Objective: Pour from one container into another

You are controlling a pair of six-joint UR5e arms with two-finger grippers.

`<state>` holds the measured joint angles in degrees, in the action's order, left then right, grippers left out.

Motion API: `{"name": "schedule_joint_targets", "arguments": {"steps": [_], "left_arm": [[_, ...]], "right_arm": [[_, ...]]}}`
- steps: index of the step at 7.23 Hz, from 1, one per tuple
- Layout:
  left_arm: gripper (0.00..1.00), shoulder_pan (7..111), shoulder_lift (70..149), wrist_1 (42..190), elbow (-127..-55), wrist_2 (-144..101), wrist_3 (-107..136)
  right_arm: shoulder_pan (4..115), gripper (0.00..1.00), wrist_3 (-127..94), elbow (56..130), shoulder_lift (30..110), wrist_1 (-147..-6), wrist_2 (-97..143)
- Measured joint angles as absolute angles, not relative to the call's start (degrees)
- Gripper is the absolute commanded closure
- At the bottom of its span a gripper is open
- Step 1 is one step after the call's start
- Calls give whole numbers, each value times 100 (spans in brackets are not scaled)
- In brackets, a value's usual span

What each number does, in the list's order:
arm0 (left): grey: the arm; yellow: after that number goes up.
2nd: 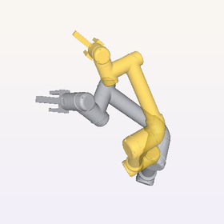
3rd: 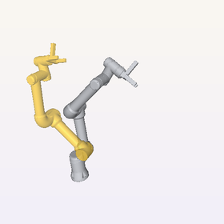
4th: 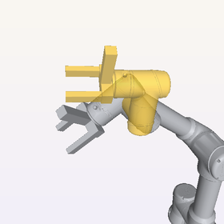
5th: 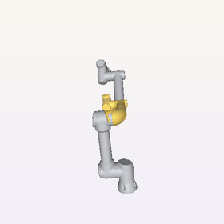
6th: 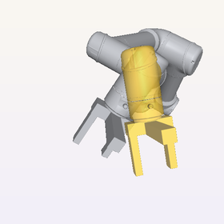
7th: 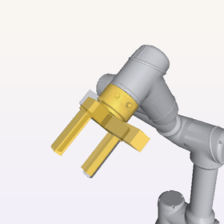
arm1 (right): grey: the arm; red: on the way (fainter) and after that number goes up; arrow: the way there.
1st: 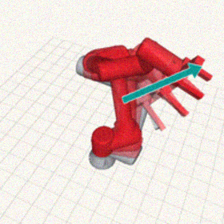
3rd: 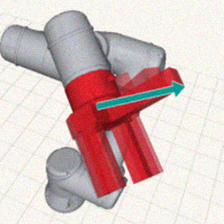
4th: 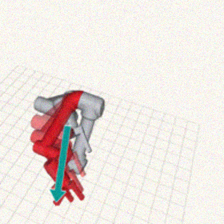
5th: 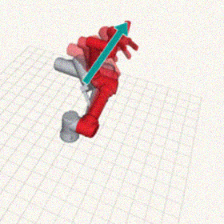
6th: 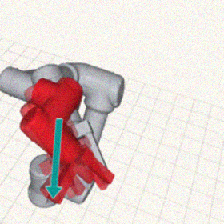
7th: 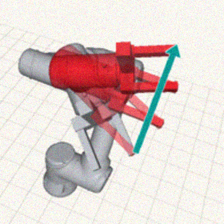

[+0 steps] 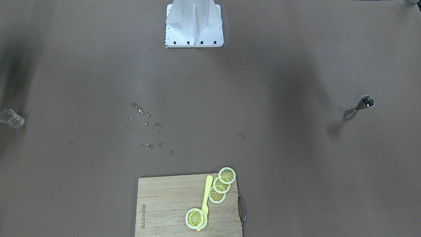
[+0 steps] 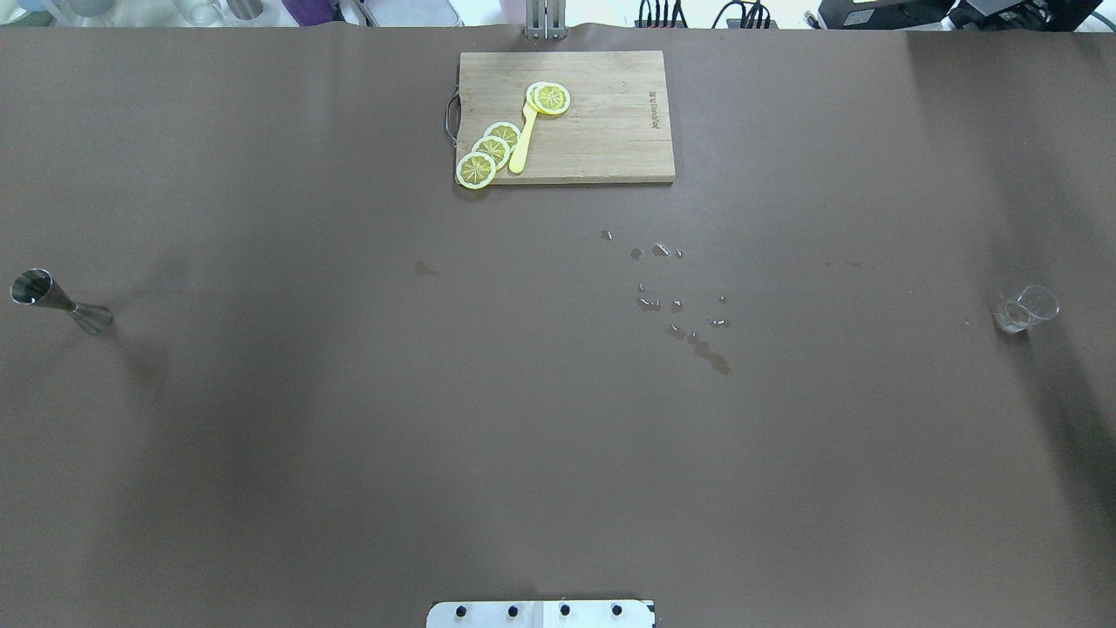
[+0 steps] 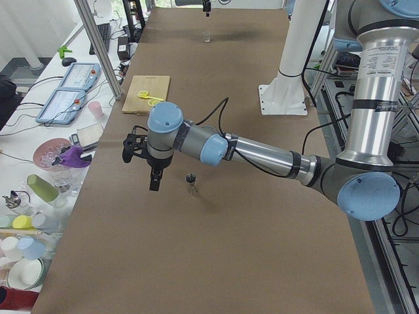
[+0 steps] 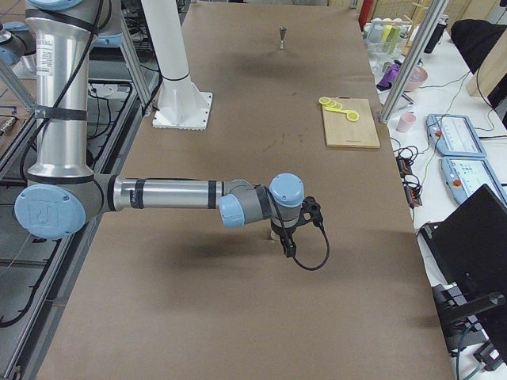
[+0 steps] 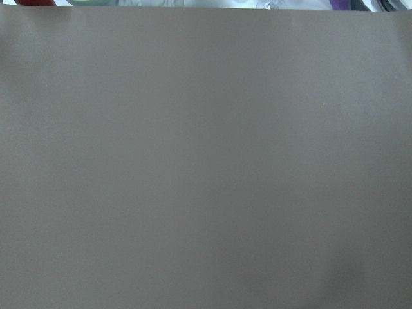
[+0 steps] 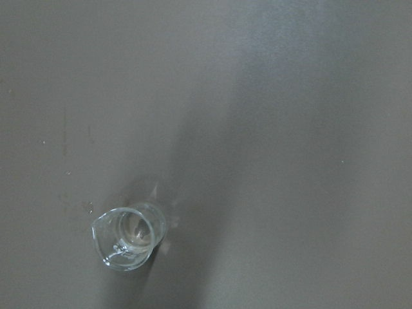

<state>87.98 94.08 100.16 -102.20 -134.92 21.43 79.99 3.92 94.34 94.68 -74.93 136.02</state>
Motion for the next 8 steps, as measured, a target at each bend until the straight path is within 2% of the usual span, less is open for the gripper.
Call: {"name": "schedule_joint_targets", "arguments": {"steps": [5, 8], "left_arm": [[2, 7577, 9306, 11185, -10970, -11947, 4178], [2, 6201, 8670, 12581, -11147, -10020, 5571]], "right_arm": [[7461, 0, 2644, 9439, 9443, -7478, 13540], [7366, 0, 3820, 9461, 9460, -7365, 13560]]}}
